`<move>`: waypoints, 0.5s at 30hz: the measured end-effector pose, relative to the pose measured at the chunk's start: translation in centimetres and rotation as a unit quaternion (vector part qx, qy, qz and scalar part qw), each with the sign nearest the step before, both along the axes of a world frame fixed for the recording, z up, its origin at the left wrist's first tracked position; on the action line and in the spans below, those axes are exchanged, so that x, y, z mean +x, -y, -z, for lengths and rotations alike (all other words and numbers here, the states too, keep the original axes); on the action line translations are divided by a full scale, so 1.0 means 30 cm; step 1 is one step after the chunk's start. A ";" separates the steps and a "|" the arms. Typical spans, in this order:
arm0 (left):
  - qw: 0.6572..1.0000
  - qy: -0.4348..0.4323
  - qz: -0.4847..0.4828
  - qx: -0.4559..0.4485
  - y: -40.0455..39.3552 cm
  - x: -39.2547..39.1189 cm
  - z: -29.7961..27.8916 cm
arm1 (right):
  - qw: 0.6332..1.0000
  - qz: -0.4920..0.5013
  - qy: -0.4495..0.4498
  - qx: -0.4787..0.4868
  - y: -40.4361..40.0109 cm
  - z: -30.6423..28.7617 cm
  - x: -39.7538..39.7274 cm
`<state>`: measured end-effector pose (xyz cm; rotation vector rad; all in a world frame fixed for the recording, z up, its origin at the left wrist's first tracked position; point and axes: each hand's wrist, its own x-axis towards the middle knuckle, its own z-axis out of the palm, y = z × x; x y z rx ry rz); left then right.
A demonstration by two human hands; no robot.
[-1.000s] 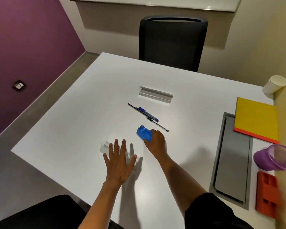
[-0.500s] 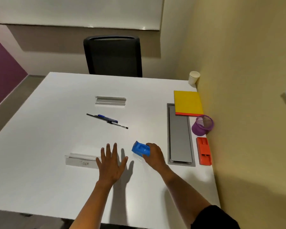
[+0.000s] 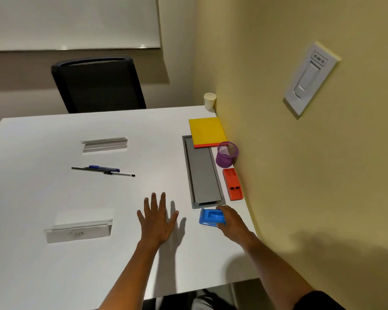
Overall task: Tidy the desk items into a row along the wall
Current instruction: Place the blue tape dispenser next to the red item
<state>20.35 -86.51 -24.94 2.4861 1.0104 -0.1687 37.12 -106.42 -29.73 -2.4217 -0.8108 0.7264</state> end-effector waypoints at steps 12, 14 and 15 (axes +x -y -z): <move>0.996 -0.048 0.056 0.048 0.061 0.004 0.072 | 0.998 0.001 0.026 -0.059 0.134 0.014 0.081; 0.996 -0.054 0.058 0.041 0.072 0.004 0.084 | 0.996 -0.003 0.038 -0.080 0.136 0.018 0.091; 0.996 -0.057 0.059 0.037 0.077 0.001 0.088 | 0.994 -0.010 0.050 -0.093 0.134 0.017 0.093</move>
